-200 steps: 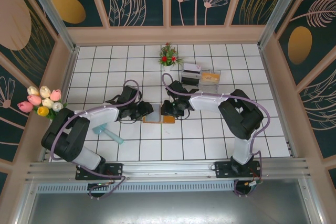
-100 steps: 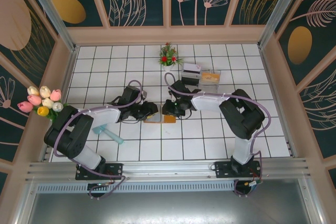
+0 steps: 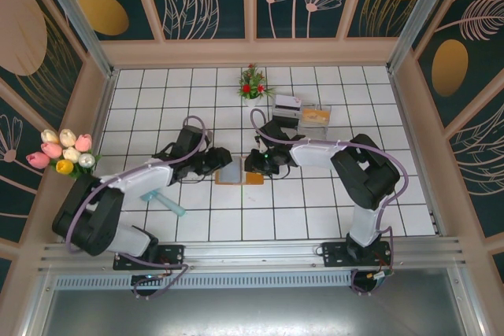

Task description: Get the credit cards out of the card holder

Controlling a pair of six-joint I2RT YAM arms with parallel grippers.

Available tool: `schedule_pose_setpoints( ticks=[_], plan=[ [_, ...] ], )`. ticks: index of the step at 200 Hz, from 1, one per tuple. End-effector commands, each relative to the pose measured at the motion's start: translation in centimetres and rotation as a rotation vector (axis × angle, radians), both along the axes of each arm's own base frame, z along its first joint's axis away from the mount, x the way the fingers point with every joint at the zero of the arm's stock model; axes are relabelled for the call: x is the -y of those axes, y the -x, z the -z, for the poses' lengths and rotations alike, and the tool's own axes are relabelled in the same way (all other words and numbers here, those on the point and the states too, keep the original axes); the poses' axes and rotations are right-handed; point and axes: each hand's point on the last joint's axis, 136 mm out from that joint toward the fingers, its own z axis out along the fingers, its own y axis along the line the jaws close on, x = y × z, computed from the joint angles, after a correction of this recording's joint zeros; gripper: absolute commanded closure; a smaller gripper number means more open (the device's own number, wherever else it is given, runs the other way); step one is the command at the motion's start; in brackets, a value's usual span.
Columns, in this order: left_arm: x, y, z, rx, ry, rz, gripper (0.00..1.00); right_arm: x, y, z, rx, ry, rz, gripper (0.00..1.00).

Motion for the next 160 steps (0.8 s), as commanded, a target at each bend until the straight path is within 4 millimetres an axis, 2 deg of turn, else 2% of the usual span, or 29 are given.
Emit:
schedule_pose_setpoints(
  ticks=[1,41,86,108,137,160],
  plan=[
    [-2.3,0.3,1.2,-0.015,-0.062,-0.034,0.52,1.3,0.7,1.1,-0.030,0.047,0.014,0.73],
    [-2.0,1.3,4.1,-0.100,-0.053,0.040,0.44,1.2,0.7,1.2,-0.031,0.047,0.006,0.73],
    [-1.0,1.2,5.3,-0.136,-0.034,0.091,0.36,1.3,0.7,1.2,-0.032,0.053,0.006,0.73],
    [0.8,1.3,3.8,-0.099,0.095,0.142,0.38,1.3,0.7,1.2,-0.032,0.052,0.008,0.73],
    [2.2,1.0,0.6,-0.006,0.197,0.206,0.52,1.2,0.8,1.2,-0.039,0.043,0.006,0.73],
    [2.5,1.3,-0.3,0.023,0.231,0.235,0.62,1.3,0.7,1.2,-0.045,0.032,0.010,0.73]
  ],
)
